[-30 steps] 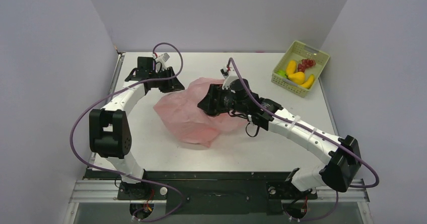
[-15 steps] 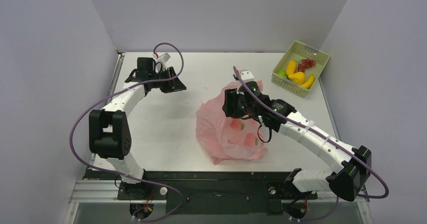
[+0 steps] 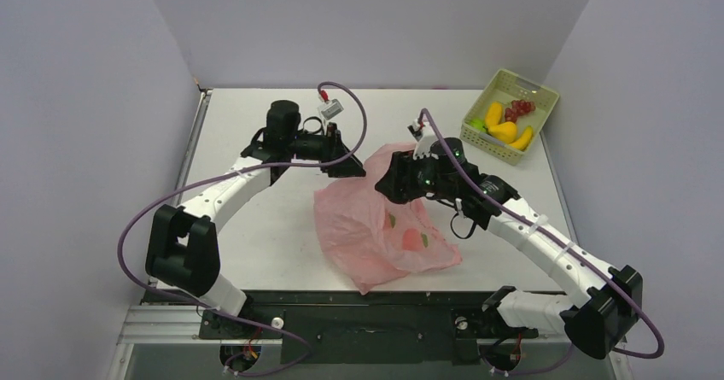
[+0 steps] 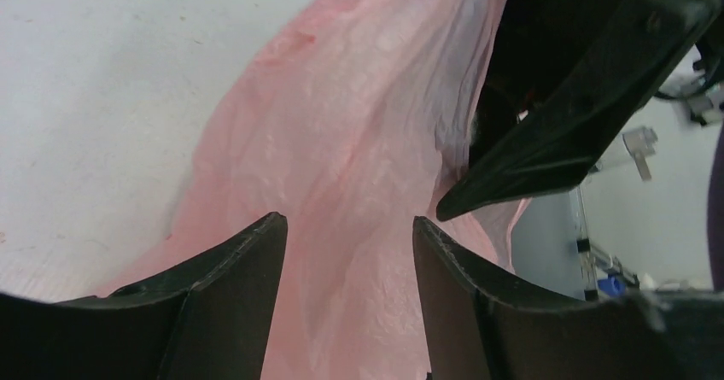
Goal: Take the fake fruits out of the plastic bag
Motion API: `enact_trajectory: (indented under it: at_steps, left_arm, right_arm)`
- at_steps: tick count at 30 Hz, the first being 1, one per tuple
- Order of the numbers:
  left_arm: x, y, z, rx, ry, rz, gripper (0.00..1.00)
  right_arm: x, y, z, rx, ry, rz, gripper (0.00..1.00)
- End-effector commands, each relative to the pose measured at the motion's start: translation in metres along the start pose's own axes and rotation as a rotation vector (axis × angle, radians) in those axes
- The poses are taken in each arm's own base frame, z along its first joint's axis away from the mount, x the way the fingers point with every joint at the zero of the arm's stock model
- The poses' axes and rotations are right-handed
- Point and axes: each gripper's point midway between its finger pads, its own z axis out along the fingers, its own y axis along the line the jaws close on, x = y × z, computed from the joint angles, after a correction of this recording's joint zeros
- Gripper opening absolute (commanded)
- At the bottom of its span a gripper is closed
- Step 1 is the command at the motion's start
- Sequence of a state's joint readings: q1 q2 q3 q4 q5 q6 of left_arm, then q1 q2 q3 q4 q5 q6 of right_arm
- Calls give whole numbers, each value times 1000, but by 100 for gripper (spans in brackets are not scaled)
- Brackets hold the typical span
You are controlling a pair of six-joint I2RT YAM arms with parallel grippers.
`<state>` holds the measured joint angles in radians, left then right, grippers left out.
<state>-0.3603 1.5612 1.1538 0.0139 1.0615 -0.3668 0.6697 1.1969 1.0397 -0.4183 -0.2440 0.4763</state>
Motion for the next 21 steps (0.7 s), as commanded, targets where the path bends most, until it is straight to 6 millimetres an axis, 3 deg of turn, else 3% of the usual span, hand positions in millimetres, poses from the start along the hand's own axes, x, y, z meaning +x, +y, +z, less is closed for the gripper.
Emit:
enact_trajectory:
  at_steps: [1,4,9,10,12,13,15,18,21]
  left_arm:
    - [19,-19,10,138,106,57,54]
    - [23,-36,20,260,121,39,56]
    - [30,-28,29,237,131,18,56]
    - [31,-26,30,230,137,16,52]
    - [29,-23,29,195,145,29,35]
    - [32,-17,29,157,155,28,16]
    - [29,-6,27,69,149,50,0]
    - [19,9,18,-58,104,81,0]
    - [-2,25,2,-200,4,118,0]
  right_arm:
    - [-47,40,-26,-205,-143,22,0]
    - [-48,41,-31,-225,-150,24,0]
    - [-40,41,-35,-258,-131,38,0]
    - [-39,42,-37,-266,-130,38,0]
    - [-35,45,-39,-289,-121,40,0]
    - [-33,46,-40,-298,-118,39,0]
    - [-27,48,-42,-314,-99,33,0]
    - [-5,40,-40,-296,-19,-5,0]
    - [31,16,-37,-203,111,-20,0]
